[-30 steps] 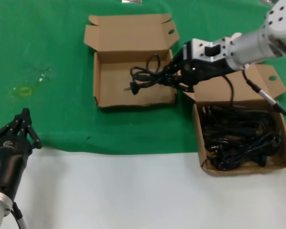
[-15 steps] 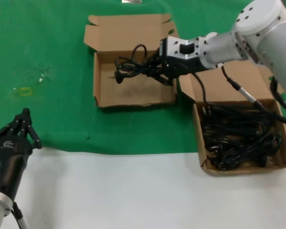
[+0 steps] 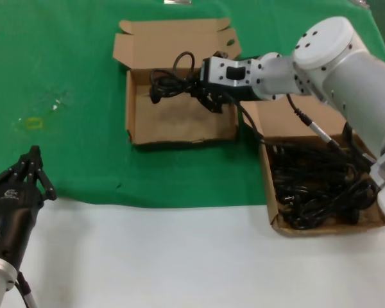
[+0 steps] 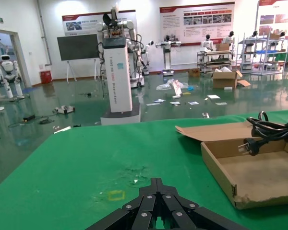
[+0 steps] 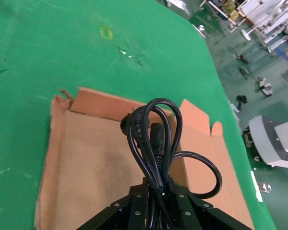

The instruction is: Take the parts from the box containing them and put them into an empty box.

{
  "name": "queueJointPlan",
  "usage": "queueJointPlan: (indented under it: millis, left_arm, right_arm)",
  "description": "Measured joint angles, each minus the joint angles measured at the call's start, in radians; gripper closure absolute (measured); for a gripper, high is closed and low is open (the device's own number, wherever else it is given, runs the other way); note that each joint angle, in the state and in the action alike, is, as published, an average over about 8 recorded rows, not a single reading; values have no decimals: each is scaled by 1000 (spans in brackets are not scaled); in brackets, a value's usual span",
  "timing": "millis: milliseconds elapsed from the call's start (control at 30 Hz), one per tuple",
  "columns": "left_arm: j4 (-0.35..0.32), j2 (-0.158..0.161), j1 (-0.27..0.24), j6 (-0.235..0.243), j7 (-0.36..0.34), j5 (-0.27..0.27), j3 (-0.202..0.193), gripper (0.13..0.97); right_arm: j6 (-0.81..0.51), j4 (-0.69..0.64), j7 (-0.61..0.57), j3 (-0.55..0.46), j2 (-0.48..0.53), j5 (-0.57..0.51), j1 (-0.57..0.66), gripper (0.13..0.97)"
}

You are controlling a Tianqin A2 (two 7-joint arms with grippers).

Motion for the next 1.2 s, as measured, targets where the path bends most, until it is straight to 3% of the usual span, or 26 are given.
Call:
queueJointPlan:
  millis: [267,467,867,1200]
  left_arm:
    - [0,0,0,0,0,0,0,953]
    - [0,0,0,0,0,0,0,953]
    - [0,0,0,0,0,0,0,953]
    - [0,0,0,0,0,0,0,953]
  right_arm:
    - [55,30,-12,-203,-1,216,-21,883]
    - [79,45,-24,-292,-1,315,-30,883]
    - [104,52,-58,-329,-1,376,-49,872]
    - [115,53,-91,-331,-1,405,-59,776]
